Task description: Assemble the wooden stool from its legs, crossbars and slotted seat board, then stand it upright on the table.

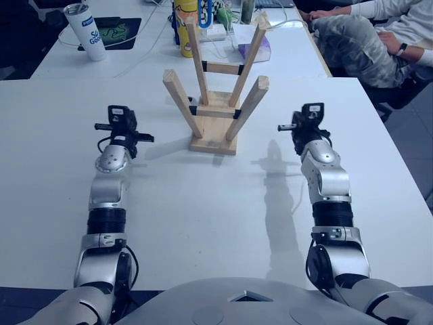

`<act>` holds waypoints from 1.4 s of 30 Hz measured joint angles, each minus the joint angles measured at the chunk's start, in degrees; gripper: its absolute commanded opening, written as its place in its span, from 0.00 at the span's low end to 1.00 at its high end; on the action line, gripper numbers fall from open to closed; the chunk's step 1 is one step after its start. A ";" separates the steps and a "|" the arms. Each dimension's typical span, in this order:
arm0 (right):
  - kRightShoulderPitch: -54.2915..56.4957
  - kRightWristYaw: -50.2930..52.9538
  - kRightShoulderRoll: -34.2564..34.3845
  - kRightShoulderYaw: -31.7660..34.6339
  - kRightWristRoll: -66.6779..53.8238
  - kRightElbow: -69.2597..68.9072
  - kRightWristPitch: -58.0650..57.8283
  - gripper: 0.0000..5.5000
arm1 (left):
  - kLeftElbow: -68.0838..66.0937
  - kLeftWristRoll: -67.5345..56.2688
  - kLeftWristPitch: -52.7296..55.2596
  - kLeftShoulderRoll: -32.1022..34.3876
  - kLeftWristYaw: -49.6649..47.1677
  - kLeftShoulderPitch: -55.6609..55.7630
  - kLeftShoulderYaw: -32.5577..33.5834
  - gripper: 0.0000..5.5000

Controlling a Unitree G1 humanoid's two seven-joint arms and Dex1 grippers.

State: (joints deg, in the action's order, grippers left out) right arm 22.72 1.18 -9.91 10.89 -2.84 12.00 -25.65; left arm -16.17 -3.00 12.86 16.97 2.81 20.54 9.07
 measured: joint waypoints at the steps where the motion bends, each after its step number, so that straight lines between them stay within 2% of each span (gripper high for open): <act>1: -0.05 1.06 0.30 0.30 0.00 -0.09 -0.95 0.00 | -0.42 0.22 -0.07 0.25 0.00 0.33 0.07 0.00; 3: -0.57 0.40 2.42 -1.60 -0.50 -2.26 -2.75 0.00 | 0.76 0.15 0.32 -1.03 1.41 1.36 -2.11 0.00; 6: -0.71 -5.96 8.57 -13.81 -1.74 -11.50 -4.74 0.00 | 9.32 -1.61 3.08 -10.79 5.44 2.80 -12.00 0.00; 10: -1.60 -7.28 5.00 -15.74 -0.07 -14.49 -6.23 0.00 | 16.34 -2.49 6.03 -10.37 7.06 -0.17 -14.29 0.00; 15: -0.71 -8.42 5.18 -15.87 -0.05 -13.40 -8.60 0.00 | 13.58 -2.28 8.34 -8.87 9.47 -3.96 -15.63 0.00; 22: -0.82 -10.04 2.89 -15.53 0.12 -11.06 -10.07 0.00 | 9.58 -0.72 8.13 -7.54 7.11 -4.61 -12.25 0.00; 27: -2.74 -7.23 -2.73 -10.09 2.53 -6.75 -9.12 0.00 | 7.26 0.99 6.85 -5.42 4.44 -4.52 -8.88 0.00; 32: -2.13 -4.79 -3.04 -6.59 2.42 -6.63 -2.17 0.00 | 7.01 0.96 4.22 -4.75 2.47 -3.05 -5.28 0.00; 37: 7.89 -4.49 -3.26 -3.14 -0.09 -7.88 5.30 0.00 | 12.49 -2.10 1.35 -3.83 0.61 4.27 0.46 0.00; 42: 23.18 -5.14 -2.11 -1.54 -6.02 -12.23 6.26 0.00 | 22.86 -12.22 7.81 -4.94 -0.86 17.97 4.70 0.00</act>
State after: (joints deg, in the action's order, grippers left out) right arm 45.90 -3.96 -12.01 9.35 -8.86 -0.24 -19.39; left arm 6.70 -15.22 20.67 12.02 1.94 38.51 13.77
